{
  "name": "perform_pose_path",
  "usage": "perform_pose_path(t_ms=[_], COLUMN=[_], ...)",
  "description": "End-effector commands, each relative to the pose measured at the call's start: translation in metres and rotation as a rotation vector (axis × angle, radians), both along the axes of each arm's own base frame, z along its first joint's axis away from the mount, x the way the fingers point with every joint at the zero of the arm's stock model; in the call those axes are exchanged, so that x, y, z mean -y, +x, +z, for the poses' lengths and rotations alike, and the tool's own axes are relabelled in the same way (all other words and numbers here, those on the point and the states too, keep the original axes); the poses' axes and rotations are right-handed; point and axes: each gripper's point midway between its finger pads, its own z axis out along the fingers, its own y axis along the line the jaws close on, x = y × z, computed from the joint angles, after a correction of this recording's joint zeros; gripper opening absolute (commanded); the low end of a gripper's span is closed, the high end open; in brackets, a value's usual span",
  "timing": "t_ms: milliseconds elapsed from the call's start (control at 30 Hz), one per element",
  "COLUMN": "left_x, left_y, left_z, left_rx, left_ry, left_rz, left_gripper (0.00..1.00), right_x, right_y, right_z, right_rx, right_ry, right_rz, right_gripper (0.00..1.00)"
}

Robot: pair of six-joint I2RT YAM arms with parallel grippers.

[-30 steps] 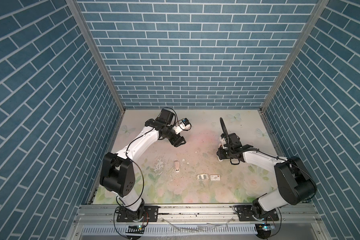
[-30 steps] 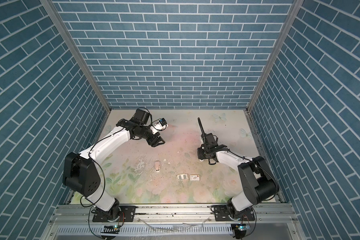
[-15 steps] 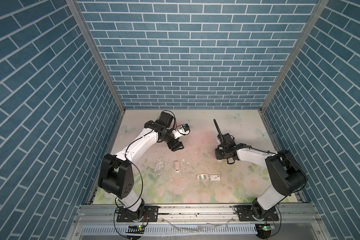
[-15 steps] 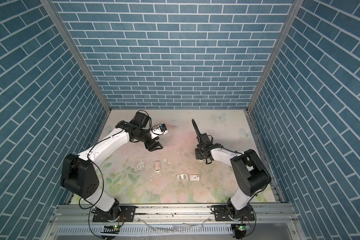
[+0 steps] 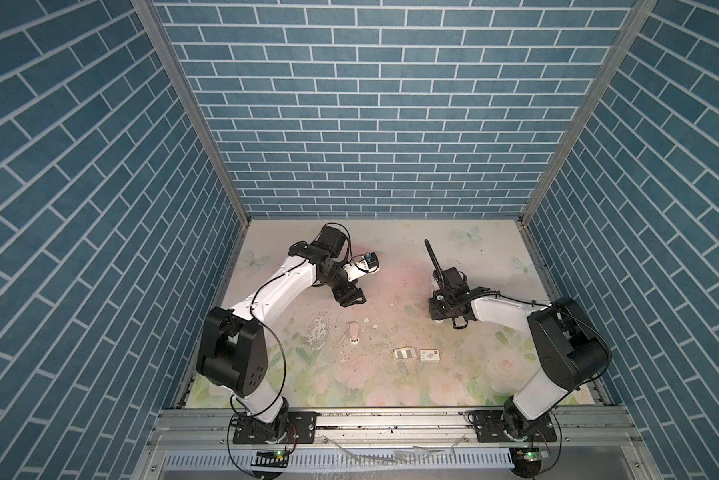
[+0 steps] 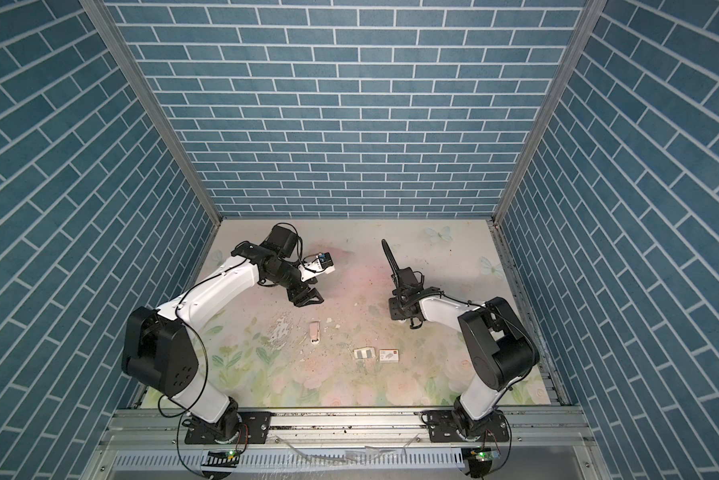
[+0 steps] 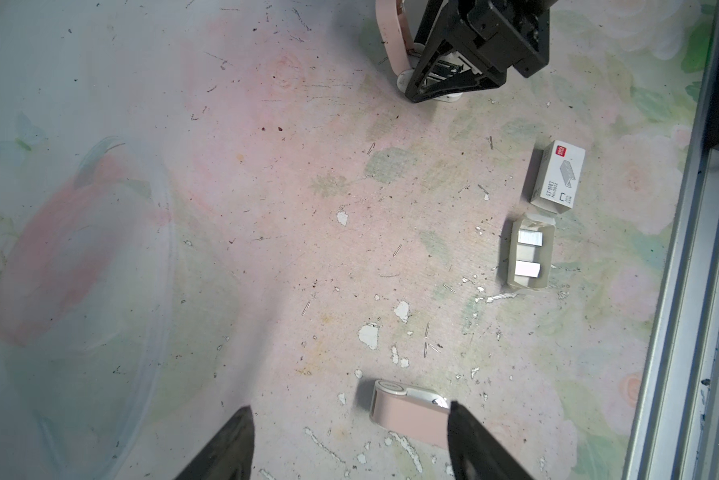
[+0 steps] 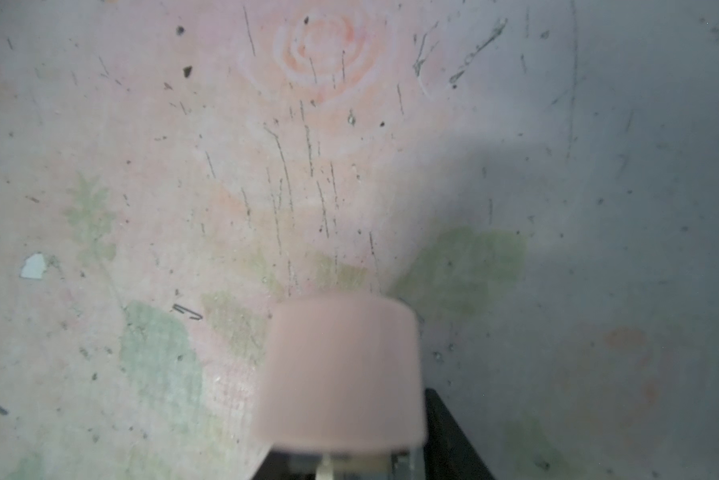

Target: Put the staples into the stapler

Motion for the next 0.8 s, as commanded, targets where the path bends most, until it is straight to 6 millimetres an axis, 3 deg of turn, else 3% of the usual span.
perform_pose_path(t_ms=[0,233,433,767], left_x=[-0.001,-0.008,-0.019,-0.015], left_y=[-0.013,-0.023,-0.036,-0.063], left_z=[0.003,0.006,-0.005,-0.052], left_rx=[-0.040,-0.087,-0.088,0.028], left_ry=[0.010,0.084,0.185,0.363], left_rz=[-0.075,-0.206,-0.338,-0.704], left_gripper=[0.75,0.73,0.73,0.72], right_x=[0.003,0.003,0.009,0.025], right_y=[-0.008,-0.034,-0.057,-0.101], right_z=[0.014,0.027,0.038,0.083], right_rx=[0.011,-0.018,-0.048,-0.011], right_ry=[-0.009,0.045,0.091,0.288], right_rz=[0.026,0.076,0.054,-0.074], right_gripper=[0.43,0.44,0.44,0.43])
